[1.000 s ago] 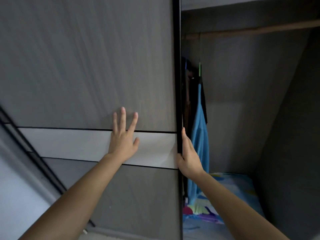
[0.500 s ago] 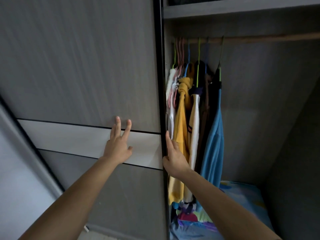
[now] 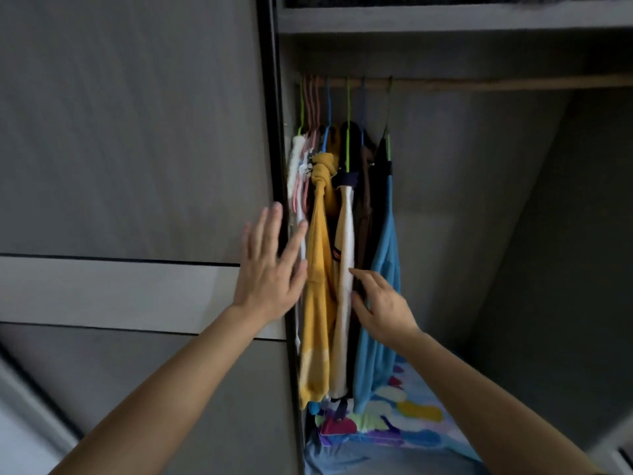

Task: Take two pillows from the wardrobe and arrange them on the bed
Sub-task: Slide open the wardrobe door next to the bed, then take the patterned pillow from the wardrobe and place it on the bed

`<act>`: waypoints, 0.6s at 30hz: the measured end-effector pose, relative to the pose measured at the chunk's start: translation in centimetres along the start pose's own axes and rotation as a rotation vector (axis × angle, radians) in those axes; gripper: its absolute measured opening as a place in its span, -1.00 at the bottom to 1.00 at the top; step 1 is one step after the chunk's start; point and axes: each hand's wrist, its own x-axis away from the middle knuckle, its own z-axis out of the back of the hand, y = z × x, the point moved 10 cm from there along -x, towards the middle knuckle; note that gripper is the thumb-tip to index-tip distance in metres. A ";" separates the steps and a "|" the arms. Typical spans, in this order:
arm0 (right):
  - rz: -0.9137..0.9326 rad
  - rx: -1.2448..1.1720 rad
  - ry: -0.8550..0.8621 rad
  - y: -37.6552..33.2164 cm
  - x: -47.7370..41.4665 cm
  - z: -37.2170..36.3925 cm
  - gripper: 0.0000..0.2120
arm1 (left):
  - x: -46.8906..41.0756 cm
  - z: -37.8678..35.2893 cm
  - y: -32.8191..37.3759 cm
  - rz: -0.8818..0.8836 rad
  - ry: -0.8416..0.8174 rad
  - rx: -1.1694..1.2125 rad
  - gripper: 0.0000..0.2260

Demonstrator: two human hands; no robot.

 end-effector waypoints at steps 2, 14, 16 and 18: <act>-0.064 0.086 0.023 3.2 1.2 2.1 -0.57 | -0.8 -1.4 3.9 -0.136 0.001 0.045 -0.43; -0.589 0.383 0.058 19.7 17.5 10.1 -0.50 | 1.5 -16.2 19.8 -0.356 -0.370 0.311 -0.44; -0.691 0.379 0.040 22.0 20.8 9.9 -0.48 | 2.8 -18.7 22.3 -0.392 -0.433 0.331 -0.44; -0.791 0.361 0.007 24.5 23.5 9.2 -0.48 | 4.2 -21.0 24.9 -0.442 -0.490 0.347 -0.43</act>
